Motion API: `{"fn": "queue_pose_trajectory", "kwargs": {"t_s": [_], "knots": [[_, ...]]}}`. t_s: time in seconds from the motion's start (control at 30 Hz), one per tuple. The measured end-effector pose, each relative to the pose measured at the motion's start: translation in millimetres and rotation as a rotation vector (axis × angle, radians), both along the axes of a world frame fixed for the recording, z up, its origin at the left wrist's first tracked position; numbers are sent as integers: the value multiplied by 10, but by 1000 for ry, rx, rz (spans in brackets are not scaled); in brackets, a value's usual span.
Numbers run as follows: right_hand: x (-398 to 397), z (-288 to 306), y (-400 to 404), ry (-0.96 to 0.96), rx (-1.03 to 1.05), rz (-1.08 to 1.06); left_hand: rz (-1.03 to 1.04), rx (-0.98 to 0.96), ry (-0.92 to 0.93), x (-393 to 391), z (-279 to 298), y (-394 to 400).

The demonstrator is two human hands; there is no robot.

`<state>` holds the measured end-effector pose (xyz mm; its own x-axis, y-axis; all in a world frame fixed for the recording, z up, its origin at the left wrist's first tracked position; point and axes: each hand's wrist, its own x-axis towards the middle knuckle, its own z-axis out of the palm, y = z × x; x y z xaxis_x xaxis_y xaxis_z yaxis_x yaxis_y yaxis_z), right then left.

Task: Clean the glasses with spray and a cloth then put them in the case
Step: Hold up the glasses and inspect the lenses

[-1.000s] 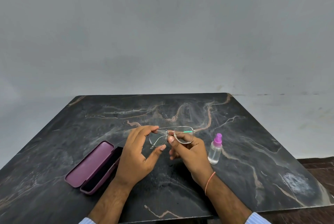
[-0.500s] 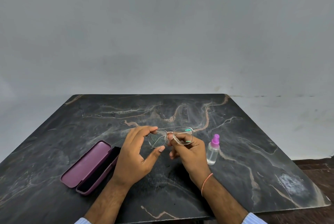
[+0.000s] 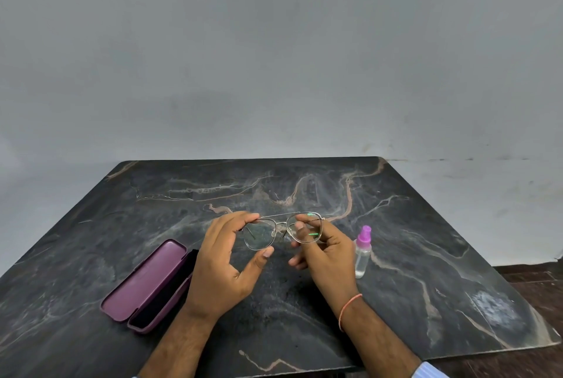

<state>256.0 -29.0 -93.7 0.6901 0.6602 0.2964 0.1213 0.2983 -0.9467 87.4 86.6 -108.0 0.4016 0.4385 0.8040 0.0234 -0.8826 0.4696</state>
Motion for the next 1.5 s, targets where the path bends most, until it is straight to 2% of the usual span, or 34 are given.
{"fn": "queue_pose_trajectory", "kwargs": {"t_s": [0.4,0.97,1.07,1.13,1.3,1.37,1.5], "knots": [[59,-102,44,-112,-58,-148,39,27,-42,-93,32,-41],[8,-99,-33,-281,-65,-143,61,-33,-11,-98,-13,5],[-56,-92,-157,-372,-45,-175,85,-40,-6,-81,-9,20],[-98,-78,-300,-509,-30,-233,90,-54,-6,-82,-7,35],[16,-95,-733,-930,-84,-623,85,-85,-2,-43,-39,73],[116,-96,-857,-934,-184,-704,79,-84,9,-17,-57,89],[207,-104,-939,-836,-364,-645,76,-75,37,-1,-76,113]]}}
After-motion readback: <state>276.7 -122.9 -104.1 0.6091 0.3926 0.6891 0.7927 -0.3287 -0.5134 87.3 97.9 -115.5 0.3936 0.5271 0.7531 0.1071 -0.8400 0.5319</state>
